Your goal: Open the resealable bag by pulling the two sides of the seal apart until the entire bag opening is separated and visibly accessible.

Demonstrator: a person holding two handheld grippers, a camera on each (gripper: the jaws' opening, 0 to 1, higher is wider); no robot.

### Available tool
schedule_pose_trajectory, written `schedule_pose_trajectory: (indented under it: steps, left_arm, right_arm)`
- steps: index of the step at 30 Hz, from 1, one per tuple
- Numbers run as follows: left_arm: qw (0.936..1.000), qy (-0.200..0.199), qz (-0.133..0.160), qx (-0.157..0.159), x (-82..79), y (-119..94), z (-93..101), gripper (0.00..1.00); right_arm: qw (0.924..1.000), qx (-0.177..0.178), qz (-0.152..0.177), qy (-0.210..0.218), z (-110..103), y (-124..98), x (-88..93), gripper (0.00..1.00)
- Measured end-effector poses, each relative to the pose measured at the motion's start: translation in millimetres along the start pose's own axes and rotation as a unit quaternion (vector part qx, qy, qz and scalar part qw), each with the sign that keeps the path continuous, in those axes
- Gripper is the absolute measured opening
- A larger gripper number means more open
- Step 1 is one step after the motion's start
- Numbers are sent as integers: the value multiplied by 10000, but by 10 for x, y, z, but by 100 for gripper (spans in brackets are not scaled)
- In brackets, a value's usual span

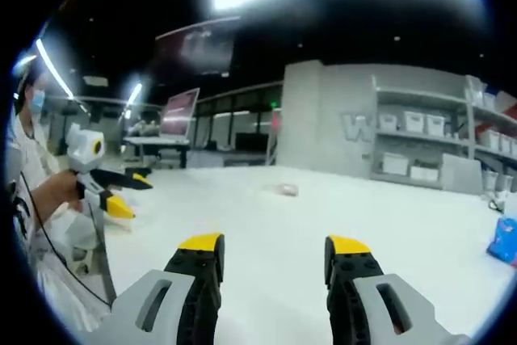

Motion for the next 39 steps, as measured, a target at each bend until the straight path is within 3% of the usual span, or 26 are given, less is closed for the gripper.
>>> schedule_pose_trajectory:
  steps: [31,39]
  left_arm:
    - [10000,20,-21,47,0,0,25,71]
    - [10000,14,45,46,-32,-23,23,71]
  right_arm:
    - [9994,-269,-177,-110,-56,352,-58,42]
    - [9994,-321,-98,-113,-55,425,-163,41]
Point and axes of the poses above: the point that each gripper's makers call its tool centre point, and the gripper's own axes: y roughly forward along the fingers, z roughly to its right, x roughly out of its underside, the point moved 8 cm from there along -y, roughly backward along the fingers, and after that the axes turned 4 degrees about -y, right-handed, at the moved point
